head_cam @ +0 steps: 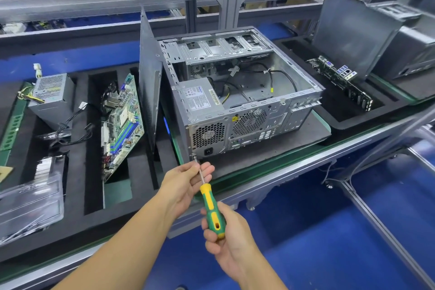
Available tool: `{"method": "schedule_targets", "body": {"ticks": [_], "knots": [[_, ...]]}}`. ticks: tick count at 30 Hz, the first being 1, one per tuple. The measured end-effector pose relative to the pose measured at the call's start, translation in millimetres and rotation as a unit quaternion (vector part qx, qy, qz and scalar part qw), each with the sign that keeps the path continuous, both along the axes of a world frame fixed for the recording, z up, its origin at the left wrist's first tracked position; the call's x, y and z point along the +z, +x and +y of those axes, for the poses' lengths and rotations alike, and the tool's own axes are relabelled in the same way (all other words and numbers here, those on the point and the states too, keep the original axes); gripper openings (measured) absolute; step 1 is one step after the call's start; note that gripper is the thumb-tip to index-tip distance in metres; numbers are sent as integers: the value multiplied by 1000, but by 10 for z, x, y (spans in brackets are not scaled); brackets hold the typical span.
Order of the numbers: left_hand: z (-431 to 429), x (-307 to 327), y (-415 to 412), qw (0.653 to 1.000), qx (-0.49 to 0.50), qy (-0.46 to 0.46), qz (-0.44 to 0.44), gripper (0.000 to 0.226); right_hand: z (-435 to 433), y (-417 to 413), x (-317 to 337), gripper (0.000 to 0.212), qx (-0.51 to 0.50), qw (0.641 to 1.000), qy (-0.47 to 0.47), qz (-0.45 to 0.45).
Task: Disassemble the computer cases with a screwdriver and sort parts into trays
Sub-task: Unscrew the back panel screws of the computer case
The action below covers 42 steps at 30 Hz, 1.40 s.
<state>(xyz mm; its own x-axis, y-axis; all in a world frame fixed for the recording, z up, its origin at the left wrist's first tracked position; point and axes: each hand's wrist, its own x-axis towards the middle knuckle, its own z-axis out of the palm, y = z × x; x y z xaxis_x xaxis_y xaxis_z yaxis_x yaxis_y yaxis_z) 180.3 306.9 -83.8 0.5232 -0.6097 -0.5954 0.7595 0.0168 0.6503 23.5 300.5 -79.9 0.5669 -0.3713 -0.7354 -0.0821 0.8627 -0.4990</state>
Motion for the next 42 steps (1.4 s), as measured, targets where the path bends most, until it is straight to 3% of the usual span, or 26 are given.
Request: {"method": "schedule_targets", "body": {"ticks": [5,9,17,21,25,30,34,37,40,42], "knots": [[-31,56,15,1000,20,8,-7,23,6,3,-29,17,-55,992,-105,36],[-148,43,1,997,65,41,4,18,-25,-15,-31,26,-60,991,-118,31],[-224,-126,-88,997,55,33,-34,5,-125,-190,-47,14,-28,989,-142,43],[-432,-69,-321,995,14,27,-99,11,-451,-551,106,35,31,979,-197,39],[-765,14,-628,988,-50,47,-139,23,-945,-1036,356,29,15,976,-218,22],[-1447,139,-1155,955,-250,44,-154,34,-1548,-1445,654,27,-123,964,-235,6],[-2236,362,-1456,923,-326,-6,-206,31,-2052,-1570,809,27,-195,947,-253,31],[-2888,455,-1583,918,-332,-1,-216,22,-2544,-1631,851,22,-207,938,-269,75],[-3558,448,-1686,937,-289,25,-196,16,-3165,-1670,828,8,-182,935,-281,120],[-3961,403,-1736,942,-265,53,-197,14,-3572,-1712,808,10,-166,934,-292,123]]}}
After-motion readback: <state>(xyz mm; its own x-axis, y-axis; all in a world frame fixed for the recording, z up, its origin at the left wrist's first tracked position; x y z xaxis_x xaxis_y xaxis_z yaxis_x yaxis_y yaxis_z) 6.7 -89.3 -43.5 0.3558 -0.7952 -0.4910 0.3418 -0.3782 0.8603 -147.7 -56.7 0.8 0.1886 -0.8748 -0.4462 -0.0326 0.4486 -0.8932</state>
